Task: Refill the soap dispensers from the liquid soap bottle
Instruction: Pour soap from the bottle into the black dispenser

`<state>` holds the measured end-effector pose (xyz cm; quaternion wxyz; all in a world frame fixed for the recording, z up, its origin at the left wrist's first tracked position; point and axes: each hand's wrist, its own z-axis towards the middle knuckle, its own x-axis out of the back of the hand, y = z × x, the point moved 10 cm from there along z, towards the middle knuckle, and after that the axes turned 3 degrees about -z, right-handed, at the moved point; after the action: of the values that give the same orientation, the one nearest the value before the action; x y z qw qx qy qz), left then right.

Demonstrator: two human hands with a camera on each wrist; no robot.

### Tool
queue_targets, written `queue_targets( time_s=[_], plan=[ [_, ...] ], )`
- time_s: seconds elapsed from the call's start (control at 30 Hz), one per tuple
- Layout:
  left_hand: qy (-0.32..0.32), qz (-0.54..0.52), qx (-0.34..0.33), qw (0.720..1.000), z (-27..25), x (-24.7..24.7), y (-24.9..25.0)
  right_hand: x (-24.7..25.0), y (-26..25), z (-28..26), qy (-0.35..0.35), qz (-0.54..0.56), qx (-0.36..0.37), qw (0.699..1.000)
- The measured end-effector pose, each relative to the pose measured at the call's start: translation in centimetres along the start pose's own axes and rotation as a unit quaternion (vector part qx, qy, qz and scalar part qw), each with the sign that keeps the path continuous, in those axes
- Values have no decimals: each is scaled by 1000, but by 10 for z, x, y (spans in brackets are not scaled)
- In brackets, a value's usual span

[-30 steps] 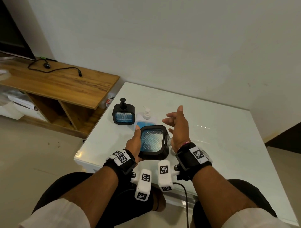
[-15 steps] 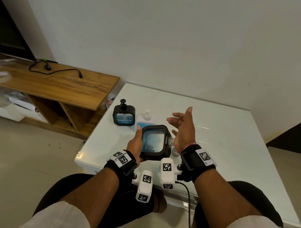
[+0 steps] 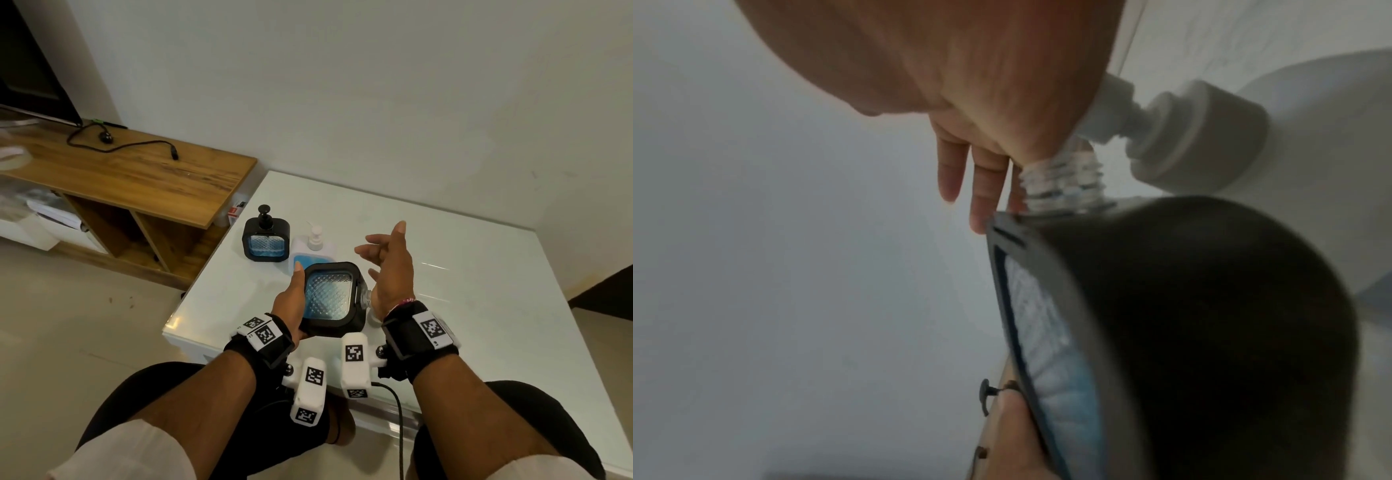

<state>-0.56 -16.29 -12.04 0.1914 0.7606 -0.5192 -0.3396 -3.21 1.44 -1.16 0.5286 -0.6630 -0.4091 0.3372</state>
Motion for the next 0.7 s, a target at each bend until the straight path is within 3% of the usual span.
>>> queue_targets(
  time_s=[0.17, 0.4, 0.6, 0.7],
  plan=[
    [7, 8, 3, 1000, 2, 2, -2, -4, 1, 1, -14, 3, -31, 999],
    [-5, -1, 6, 1000, 2, 0, -3, -6, -3, -2, 5, -68, 43, 997],
    [5, 9, 5, 1000, 3, 4, -4, -12, -2, -3, -31, -44, -24, 998],
    [1, 8, 5, 1000, 4, 3, -3, -10, -1, -2, -15, -51, -14, 998]
  ],
)
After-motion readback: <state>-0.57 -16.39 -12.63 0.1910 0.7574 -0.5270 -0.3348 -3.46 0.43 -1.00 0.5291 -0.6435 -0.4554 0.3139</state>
